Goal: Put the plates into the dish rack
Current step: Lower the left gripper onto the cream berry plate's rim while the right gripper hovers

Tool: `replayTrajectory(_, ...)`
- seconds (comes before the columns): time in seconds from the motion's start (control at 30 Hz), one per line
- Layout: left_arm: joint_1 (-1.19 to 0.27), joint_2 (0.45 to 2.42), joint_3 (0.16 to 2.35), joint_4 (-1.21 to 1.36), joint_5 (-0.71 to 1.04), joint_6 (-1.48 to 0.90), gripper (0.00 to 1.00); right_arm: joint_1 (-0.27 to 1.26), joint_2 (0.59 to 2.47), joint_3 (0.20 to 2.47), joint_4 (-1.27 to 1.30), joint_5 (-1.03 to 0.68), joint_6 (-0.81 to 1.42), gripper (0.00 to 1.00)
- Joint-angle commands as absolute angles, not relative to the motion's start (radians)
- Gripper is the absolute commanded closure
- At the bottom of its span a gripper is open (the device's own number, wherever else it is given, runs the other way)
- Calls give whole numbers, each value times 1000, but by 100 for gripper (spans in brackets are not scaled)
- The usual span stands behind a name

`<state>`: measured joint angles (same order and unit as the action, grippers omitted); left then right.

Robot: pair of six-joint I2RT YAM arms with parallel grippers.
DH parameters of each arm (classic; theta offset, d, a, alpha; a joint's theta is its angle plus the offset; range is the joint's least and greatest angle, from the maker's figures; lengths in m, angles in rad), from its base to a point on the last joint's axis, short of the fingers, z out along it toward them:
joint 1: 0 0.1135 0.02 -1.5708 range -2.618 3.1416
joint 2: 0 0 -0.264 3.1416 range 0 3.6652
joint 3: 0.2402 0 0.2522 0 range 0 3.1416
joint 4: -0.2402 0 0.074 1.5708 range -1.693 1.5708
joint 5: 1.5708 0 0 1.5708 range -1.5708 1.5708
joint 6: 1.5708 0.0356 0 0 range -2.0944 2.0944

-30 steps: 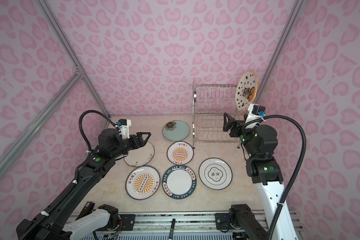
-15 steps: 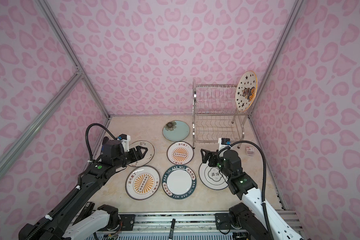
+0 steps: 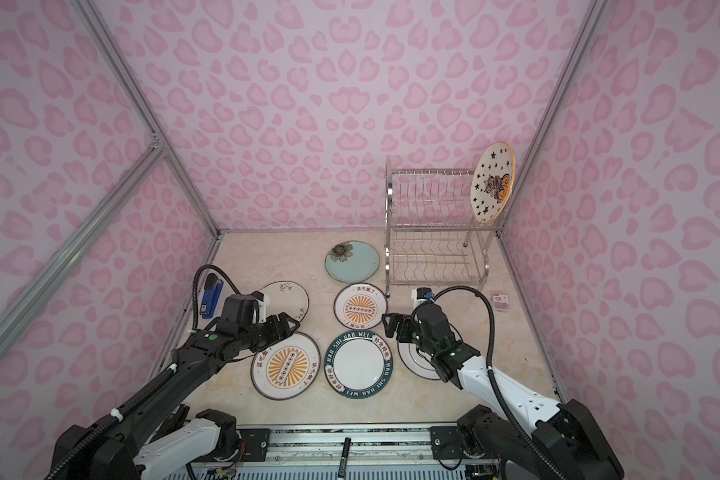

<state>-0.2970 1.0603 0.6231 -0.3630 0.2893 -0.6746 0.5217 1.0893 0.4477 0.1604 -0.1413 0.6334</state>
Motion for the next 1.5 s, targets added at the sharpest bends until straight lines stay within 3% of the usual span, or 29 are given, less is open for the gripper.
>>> replayTrajectory(0.0, -299, 1075, 621, -339, 274, -681, 19, 523, 1136, 455, 268, -181, 655, 3)
replayTrajectory(0.23, -243, 1053, 627, -420, 72, -699, 19, 531, 1206, 457, 323, -202, 668, 3)
replayTrajectory(0.7, 104, 1122, 547, -191, 266, -780, 22, 531, 1288, 484, 364, -220, 663, 4)
replayTrajectory(0.9, 136, 1218, 523, -86, 301, -804, 29, 532, 1308, 490, 381, -233, 668, 5)
replayTrajectory(1.13, 153, 1326, 503, 5, 313, -815, 35, 532, 1308, 487, 387, -239, 668, 18)
replayTrajectory(1.47, 156, 1425, 517, 50, 321, -790, 47, 532, 1319, 493, 388, -251, 664, 24)
